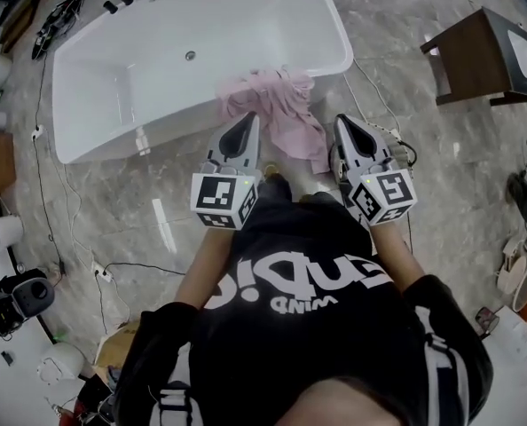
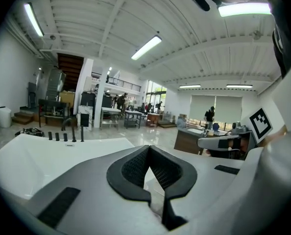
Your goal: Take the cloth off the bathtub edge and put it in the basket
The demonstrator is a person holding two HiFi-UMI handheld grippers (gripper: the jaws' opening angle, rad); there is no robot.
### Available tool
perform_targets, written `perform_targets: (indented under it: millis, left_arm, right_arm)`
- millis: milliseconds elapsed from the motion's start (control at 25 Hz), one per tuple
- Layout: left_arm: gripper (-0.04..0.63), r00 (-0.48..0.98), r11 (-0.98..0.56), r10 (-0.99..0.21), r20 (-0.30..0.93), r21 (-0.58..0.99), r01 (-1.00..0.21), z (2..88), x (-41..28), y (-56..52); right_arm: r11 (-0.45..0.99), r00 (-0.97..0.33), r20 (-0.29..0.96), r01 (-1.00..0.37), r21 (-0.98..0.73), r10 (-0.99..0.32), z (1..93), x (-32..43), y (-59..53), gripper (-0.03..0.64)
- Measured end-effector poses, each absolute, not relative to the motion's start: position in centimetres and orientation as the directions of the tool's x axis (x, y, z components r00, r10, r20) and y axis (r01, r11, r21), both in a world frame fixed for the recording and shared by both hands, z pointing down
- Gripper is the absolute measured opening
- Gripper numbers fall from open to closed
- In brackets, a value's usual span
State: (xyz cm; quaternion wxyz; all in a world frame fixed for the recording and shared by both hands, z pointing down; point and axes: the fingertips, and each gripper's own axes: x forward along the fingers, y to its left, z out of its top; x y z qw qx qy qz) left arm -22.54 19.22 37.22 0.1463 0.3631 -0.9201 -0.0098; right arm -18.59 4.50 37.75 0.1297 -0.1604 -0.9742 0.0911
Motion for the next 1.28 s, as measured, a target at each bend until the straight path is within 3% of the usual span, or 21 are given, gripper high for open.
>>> perform_targets:
  millis: [520, 760, 1280]
  left_arm:
    - [0.014, -0.676, 0.725, -0.683, 0.275, 0.145, -0.673, 38.0, -29.0, 19.5]
    - [0.014, -0.643, 0.703, -0.704, 0.303, 0.164, -0.692, 40.0, -31.2, 18.1]
    - [0.014, -0.600, 0.688, -0.718, 0.352, 0.225, -0.690, 52.8, -36.9, 15.1]
  right_arm:
    - [0.939, -0.915, 0.253, 0.264, -0.219, 0.316, 38.7, -24.4, 5.0, 0.011]
    - [0.920, -0.877, 0.285, 0.347, -0.180, 0.387, 40.3, -27.3, 5.3, 0.011]
    - [0.941, -0.899, 0.298, 0.270, -0.201, 0.322, 51.2, -33.3, 2.7, 0.011]
